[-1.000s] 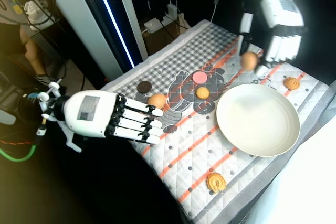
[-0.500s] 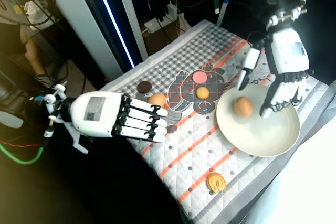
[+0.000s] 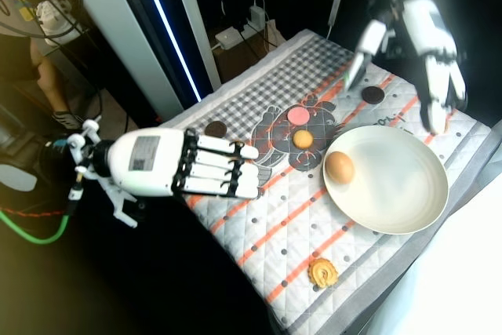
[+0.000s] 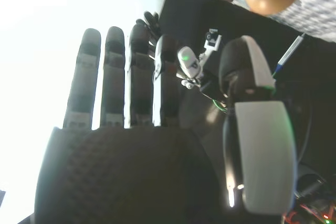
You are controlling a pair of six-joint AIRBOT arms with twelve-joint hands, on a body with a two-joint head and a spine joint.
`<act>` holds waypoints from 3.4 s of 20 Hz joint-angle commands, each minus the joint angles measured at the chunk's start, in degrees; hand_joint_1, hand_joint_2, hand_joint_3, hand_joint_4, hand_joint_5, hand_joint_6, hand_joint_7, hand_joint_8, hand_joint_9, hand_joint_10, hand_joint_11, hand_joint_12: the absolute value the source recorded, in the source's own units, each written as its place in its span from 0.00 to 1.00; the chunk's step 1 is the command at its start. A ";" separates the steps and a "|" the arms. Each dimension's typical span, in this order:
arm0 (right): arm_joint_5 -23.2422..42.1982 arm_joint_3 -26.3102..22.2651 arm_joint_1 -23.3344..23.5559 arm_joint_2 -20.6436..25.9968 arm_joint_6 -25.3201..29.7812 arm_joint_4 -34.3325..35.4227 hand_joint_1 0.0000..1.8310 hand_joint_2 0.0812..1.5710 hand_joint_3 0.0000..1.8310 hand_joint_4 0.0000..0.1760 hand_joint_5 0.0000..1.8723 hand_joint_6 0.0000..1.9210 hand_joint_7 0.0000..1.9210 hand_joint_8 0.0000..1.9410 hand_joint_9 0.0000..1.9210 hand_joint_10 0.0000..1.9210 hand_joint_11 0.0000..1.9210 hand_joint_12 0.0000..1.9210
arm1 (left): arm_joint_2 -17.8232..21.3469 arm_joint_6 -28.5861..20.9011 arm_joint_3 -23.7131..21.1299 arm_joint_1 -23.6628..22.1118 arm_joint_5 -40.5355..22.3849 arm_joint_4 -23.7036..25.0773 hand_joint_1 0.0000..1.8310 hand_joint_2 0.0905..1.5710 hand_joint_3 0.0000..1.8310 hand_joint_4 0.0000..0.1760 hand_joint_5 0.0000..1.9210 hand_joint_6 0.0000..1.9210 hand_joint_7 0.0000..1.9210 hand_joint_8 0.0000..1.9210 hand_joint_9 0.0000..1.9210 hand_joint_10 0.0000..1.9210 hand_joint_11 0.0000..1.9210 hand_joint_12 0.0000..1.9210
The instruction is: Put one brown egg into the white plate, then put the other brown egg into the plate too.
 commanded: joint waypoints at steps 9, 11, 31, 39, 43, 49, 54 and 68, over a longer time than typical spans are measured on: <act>0.84 0.68 2.28 -3.66 0.17 -2.85 0.48 0.58 0.00 0.30 0.28 0.00 0.32 0.01 0.35 0.00 0.22 0.33 | 6.30 -5.08 -9.83 5.48 -20.81 6.56 0.35 0.55 0.00 1.00 0.09 0.00 0.18 0.00 0.23 0.00 0.00 0.64; -0.58 1.52 2.83 -4.88 0.17 -3.53 0.51 0.58 0.00 0.18 0.33 0.00 0.39 0.01 0.43 0.02 0.24 0.51 | 6.18 -5.15 -9.85 5.46 -20.29 6.50 0.37 0.55 0.00 0.95 0.10 0.00 0.19 0.00 0.23 0.00 0.00 0.64; -1.24 8.43 11.72 -9.95 0.17 -2.42 0.68 0.66 0.00 0.00 0.64 0.27 0.52 0.55 0.50 0.56 0.45 0.72 | 6.34 -5.20 -10.18 6.96 -19.77 4.41 0.35 0.57 0.00 0.93 0.12 0.00 0.23 0.00 0.28 0.00 0.00 0.71; -15.55 28.19 30.77 -25.34 0.17 -5.43 0.69 0.63 0.00 0.00 0.58 0.42 0.68 0.23 0.60 0.36 0.49 0.64 | 7.66 -6.85 -11.11 8.92 -24.30 4.13 0.34 0.57 0.00 0.92 0.13 0.00 0.23 0.00 0.26 0.00 0.00 0.63; -22.44 34.56 34.84 -32.06 0.17 -9.21 0.67 0.68 0.00 0.02 0.53 0.48 0.56 0.46 0.55 0.30 0.38 0.69 | 6.91 -6.86 -10.42 8.88 -24.14 3.49 0.37 0.57 0.00 0.87 0.15 0.00 0.24 0.00 0.25 0.00 0.00 0.58; -25.10 36.67 35.10 -34.49 0.17 -9.31 0.38 0.59 0.00 0.22 0.16 0.00 0.31 0.01 0.30 0.09 0.12 0.54 | 5.44 -13.49 -8.30 9.07 -26.47 3.83 0.37 0.56 0.00 0.94 0.16 0.00 0.25 0.00 0.27 0.00 0.00 0.65; -19.91 33.05 35.11 -30.54 0.17 -6.13 0.23 0.60 0.00 0.38 0.03 0.00 0.21 0.00 0.19 0.00 0.00 0.42 | 4.42 -27.77 -4.02 12.29 -33.38 2.58 0.37 0.58 0.00 1.00 0.13 0.00 0.24 0.00 0.28 0.00 0.00 0.78; 34.34 0.76 11.45 -1.57 0.17 17.36 0.26 0.72 0.00 0.00 0.16 0.00 0.23 0.00 0.22 0.00 0.09 0.21 | 4.29 -53.96 -2.51 25.62 -70.94 -4.44 0.16 0.71 0.01 0.00 0.11 0.01 0.19 0.00 0.25 0.00 0.00 0.62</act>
